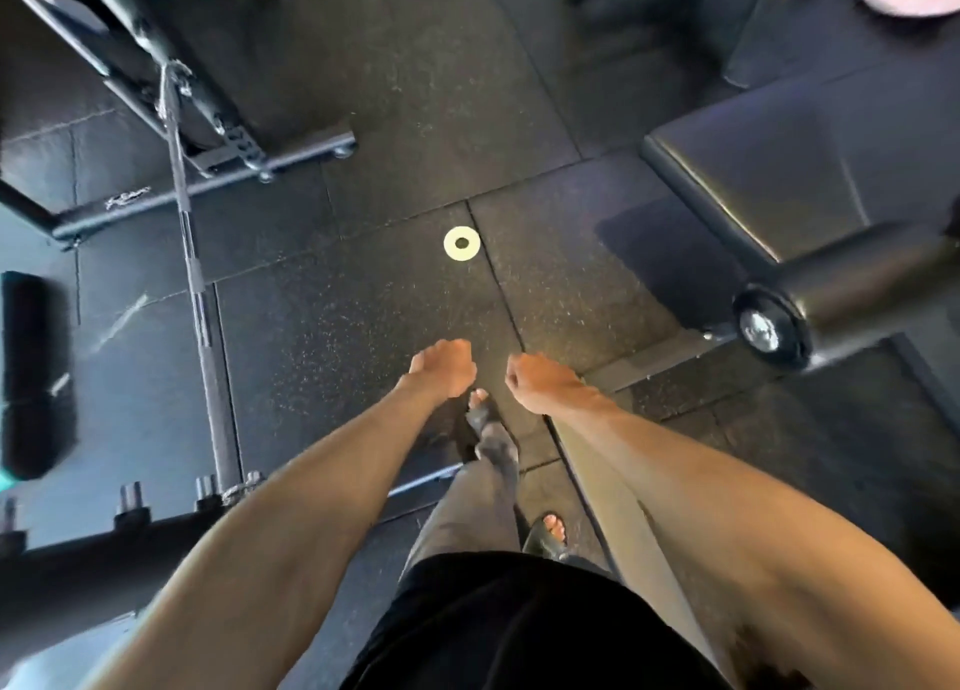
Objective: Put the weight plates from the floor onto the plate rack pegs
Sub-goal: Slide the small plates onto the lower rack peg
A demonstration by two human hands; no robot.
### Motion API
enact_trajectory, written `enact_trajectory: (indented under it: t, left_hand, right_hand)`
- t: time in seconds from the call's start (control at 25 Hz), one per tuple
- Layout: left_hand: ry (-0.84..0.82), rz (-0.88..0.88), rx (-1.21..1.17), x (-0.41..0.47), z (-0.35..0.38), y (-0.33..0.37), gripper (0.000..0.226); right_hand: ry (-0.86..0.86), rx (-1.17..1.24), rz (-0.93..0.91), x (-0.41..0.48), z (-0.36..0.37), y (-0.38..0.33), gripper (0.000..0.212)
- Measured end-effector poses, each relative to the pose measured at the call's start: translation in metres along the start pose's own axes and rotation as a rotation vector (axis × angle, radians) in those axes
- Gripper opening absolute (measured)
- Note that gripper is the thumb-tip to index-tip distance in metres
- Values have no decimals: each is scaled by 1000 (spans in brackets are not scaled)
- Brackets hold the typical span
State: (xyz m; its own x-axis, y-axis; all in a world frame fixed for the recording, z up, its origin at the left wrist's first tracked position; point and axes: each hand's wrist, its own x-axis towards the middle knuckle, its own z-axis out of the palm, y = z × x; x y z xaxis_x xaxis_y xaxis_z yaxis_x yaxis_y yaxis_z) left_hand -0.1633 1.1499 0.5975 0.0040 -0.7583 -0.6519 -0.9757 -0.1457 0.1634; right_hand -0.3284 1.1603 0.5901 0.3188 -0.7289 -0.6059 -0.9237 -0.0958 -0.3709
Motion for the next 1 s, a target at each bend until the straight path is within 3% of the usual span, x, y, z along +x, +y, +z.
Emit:
enact_trajectory:
  t: [0.24,0.6,1.0]
  left_hand:
    - [-100,-78,-73,110,-69,-24,35]
    - [-117,-151,-148,215,-147,-41,32]
    - [62,-362,-552,368,-184,-35,30]
  right_hand:
    - [-54,-106,-7,115,-87,-13,25]
    - [-136,-54,-66,261,-166,-24,14]
    - [-169,-192,-250,447,-221,15,26]
